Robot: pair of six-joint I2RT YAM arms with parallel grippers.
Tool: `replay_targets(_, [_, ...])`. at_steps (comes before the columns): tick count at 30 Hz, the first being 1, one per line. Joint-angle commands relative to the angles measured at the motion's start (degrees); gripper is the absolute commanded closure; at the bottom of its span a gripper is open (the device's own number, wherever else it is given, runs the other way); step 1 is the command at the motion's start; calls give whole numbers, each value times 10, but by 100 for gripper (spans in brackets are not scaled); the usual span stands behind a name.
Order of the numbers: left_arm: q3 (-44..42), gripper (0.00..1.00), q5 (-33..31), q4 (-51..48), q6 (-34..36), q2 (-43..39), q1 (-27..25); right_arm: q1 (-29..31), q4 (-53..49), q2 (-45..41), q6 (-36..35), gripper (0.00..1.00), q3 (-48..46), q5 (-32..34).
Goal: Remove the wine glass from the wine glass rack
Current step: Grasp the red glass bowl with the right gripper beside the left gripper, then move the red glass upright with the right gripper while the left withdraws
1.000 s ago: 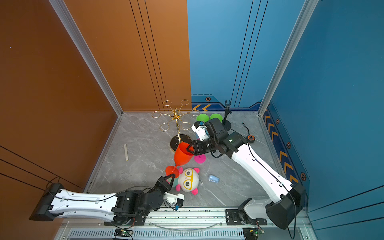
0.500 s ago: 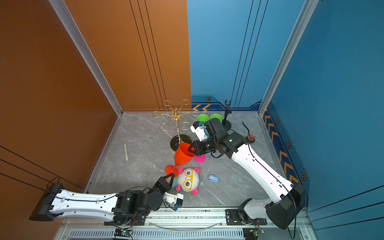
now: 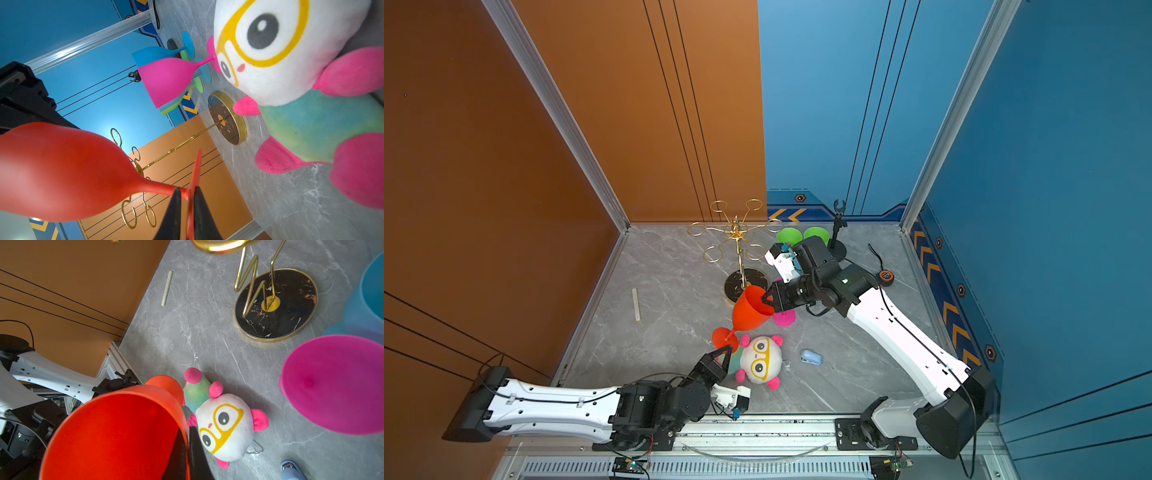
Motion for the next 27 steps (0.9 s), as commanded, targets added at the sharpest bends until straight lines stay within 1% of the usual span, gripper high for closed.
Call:
replay_targets(1, [-3,81,-6,8,-13,0,0,-6,-10,-6,-9,98,12,0])
replay_targets(5, [-1,69,2,10,-32,-3,-1,-11,-10,-16,-11,98,11,18])
replay_targets(10, [18,57,16,11,-99,-8,-1,-21,-15,-40,-23,99,8,47])
replay_targets(12, [27,52,24,17,-140,-10,-2,-24,-17,-52,-28,99,6,62])
replay_targets(17, [50,48,38,21,-247,-8,-3,-33,-30,-69,-45,99,5,89])
replay_targets(21, [65,43,52,23,-359,-22,-3,-38,-64,-77,-70,99,15,113])
replay_targets(25, [64,36,42,42,-449,-55,-1,-38,-103,-84,-95,100,18,129])
replay_targets(27, [64,34,28,39,-500,-78,4,-37,-125,-89,-107,100,21,131])
